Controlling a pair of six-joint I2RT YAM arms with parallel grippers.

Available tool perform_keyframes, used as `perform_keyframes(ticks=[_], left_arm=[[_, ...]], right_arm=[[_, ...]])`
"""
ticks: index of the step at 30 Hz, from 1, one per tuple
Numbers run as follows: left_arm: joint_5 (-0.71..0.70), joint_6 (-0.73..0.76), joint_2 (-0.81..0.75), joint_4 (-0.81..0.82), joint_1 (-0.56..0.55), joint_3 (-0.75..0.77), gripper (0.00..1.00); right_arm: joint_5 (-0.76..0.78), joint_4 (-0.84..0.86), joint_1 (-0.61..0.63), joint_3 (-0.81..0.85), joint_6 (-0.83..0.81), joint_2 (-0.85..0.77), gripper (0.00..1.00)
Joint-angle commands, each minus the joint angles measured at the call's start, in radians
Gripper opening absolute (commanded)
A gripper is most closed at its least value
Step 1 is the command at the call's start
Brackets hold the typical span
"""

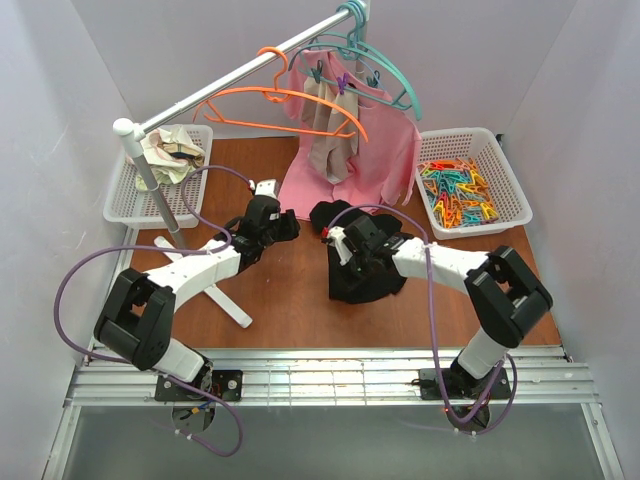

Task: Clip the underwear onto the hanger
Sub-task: Flatten out the underwear at the center of the board.

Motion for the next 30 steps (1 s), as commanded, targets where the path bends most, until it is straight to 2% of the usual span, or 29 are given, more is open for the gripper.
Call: perform_keyframes(ticks=[1, 5, 12, 19, 30], left_arm=[[-0.024, -0.008, -0.068, -0.001, -0.005, -0.018, 0.66], [-0.042, -0.009, -0.094, -0.007, -0.005, -0.034, 0.66], [-0.044, -0.008, -0.104, -0.006, -0.005, -0.048, 0.66], [-0.036, -0.014, -0.082, 0.01, -0.004, -0.043, 0.66], [0.007, -0.011, -0.025, 0.036, -0.008, -0.031, 0.66]], right_arm=[[0.003, 0.032, -0.002, 0.051, -0.002, 0.05, 0.01], [0.012, 0.038, -0.003, 0.019, -0.013, 0.092, 0.01], [-0.025, 0.044, 0.009, -0.131, -0.011, 0.037, 0.01], [-0.083, 0.035, 0.081, -0.26, 0.022, -0.032, 0.01], [-0.115, -0.003, 0.208, -0.26, 0.101, -0.123, 0.01]])
